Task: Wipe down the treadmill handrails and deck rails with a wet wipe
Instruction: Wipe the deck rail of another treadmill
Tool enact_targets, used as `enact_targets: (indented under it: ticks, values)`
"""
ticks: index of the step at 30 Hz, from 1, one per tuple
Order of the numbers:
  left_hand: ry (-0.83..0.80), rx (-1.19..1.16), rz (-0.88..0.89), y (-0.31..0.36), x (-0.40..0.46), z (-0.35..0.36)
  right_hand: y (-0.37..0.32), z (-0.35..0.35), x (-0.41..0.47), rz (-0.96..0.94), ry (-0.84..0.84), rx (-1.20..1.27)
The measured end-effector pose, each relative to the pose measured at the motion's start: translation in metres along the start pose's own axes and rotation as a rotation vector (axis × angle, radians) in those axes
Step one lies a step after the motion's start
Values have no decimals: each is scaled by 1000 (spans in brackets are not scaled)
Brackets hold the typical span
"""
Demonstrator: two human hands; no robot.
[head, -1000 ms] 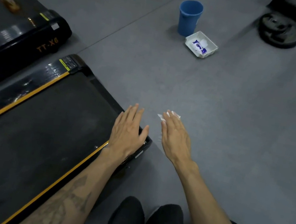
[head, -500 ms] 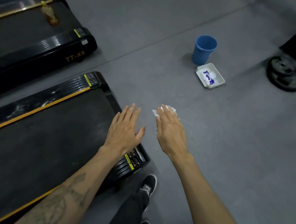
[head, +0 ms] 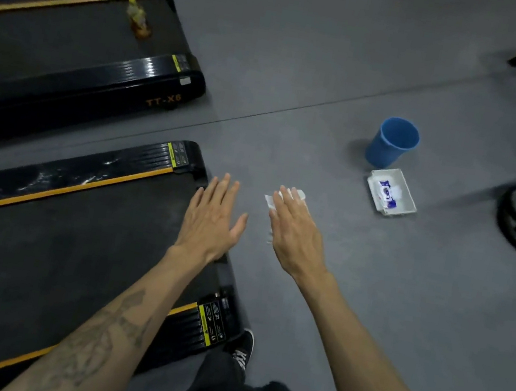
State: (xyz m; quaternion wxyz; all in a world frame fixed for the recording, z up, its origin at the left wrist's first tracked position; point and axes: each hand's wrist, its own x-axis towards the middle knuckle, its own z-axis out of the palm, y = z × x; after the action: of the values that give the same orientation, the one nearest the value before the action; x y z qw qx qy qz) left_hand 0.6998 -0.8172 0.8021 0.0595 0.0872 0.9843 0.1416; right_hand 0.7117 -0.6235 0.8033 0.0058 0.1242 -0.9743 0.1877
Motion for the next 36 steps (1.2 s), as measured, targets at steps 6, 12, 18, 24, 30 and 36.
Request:
enact_targets:
  ticks: [6,12,18,24,30,36]
  values:
    - [31,10,-85,-6,54,-6,23,3,69,-114,72,26]
    - [68,27,-208,-8,123,-6,62,2,167,-284,-47,-2]
    - [117,11,-400,3,198,-14,92,-8,272,-466,-157,-1]
    - [194,-47,-597,1,246,-21,95,-9,357,-607,-237,21]
    - [235,-106,-774,-34,287,-21,79,7,442,-726,-299,58]
    - [294,-132,-894,-96,345,-27,31,37,534,-796,-338,125]
